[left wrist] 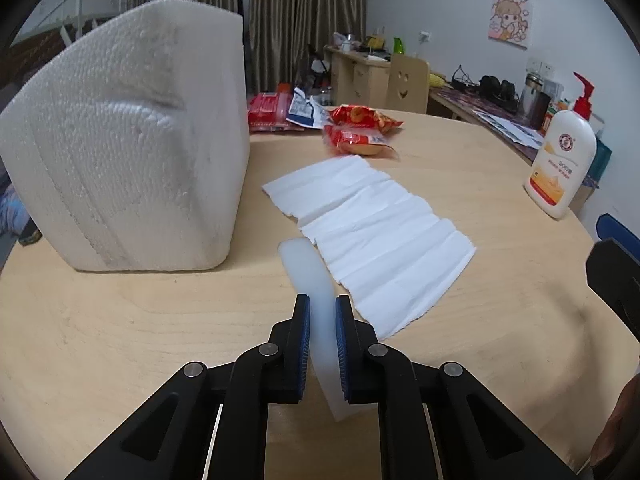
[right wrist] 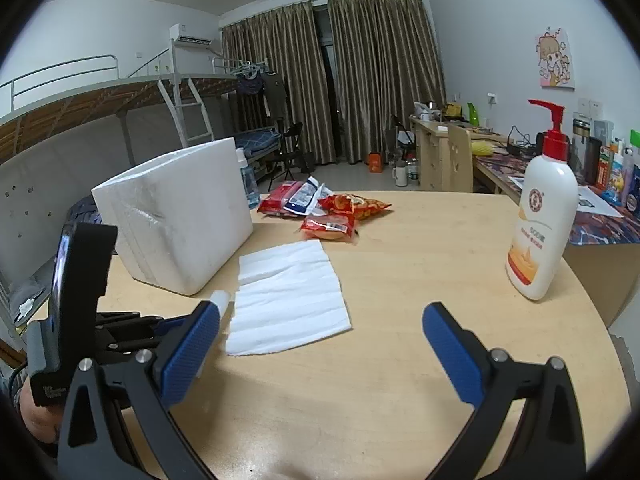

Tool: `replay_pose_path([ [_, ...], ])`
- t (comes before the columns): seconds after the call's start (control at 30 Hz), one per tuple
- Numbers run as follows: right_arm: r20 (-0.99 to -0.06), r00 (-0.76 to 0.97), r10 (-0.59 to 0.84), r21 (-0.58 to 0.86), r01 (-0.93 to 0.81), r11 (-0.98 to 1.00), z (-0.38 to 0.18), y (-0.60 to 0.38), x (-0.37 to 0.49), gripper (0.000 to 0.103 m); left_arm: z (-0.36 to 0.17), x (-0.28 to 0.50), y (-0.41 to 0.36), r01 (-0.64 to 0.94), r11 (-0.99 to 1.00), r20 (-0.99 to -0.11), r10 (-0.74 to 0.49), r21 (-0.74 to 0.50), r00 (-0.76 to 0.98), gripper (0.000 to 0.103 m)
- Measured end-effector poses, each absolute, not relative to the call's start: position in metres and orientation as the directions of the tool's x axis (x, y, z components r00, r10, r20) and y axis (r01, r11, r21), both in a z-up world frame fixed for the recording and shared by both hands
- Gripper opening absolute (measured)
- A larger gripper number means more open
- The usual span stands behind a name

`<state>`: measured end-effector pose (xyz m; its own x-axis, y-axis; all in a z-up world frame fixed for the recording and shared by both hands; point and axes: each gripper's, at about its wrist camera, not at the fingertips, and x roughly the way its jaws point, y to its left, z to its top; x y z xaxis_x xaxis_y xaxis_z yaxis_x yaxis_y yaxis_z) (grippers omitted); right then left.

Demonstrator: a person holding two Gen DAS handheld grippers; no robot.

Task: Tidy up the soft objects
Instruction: 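Lift the white foam stick off the table with the left gripper, then move the right gripper toward the white tissue sheet while the left gripper holds the foam stick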

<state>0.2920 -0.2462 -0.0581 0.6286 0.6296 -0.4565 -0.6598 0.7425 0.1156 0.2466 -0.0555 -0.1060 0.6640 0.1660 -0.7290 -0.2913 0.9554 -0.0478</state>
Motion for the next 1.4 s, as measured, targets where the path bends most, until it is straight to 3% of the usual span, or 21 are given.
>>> replay_pose_path([
  [0.6,-0.485,0.609,0.627,0.088,-0.679,0.728,-0.053,-0.22,0.29,0.103,-0.076,0.218,-0.048,-0.278,0.96,-0.661,0.196,-0.02,0.724,0.013],
  [1.4,-0.661,0.534,0.527,0.06,-0.662,0.747,-0.08,-0.145,0.317,0.103,-0.074,0.187,0.0,-0.277,0.96,-0.638,0.188,-0.042,0.747,0.013],
])
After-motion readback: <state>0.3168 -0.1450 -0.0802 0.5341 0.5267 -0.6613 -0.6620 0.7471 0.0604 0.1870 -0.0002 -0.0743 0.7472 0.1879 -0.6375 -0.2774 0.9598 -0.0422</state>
